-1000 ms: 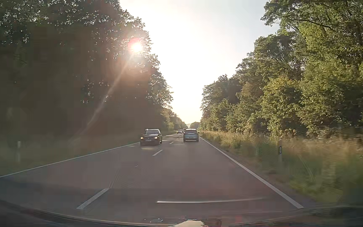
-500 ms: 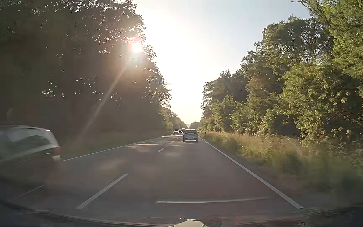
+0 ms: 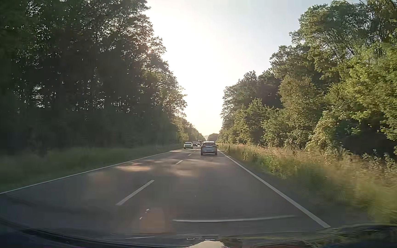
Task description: Follow the waypoints while adhering to traffic rules and regulations
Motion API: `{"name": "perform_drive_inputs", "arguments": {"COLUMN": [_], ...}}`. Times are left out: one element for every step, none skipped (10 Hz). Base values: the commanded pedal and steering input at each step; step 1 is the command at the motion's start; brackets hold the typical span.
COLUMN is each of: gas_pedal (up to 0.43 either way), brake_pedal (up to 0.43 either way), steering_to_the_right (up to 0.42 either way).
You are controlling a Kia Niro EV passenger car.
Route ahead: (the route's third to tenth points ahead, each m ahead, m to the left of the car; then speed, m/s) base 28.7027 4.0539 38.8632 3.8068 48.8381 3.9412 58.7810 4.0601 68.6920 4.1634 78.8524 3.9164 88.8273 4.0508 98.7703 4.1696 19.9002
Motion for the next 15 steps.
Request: {"name": "perform_drive_inputs", "arguments": {"gas_pedal": [0.197,0.197,0.209,0.209,0.209,0.209,0.209,0.209,0.209,0.209,0.209,0.209,0.220,0.220,0.220], "brake_pedal": [0.000,0.000,0.000,0.000,0.000,0.000,0.000,0.000,0.000,0.000,0.000,0.000,0.000,0.000,0.000], "steering_to_the_right": [0.000,0.000,0.000,0.000,0.000,0.000,0.000,0.001,0.001,0.001,0.001,0.001,0.001,0.001,0.001]}}
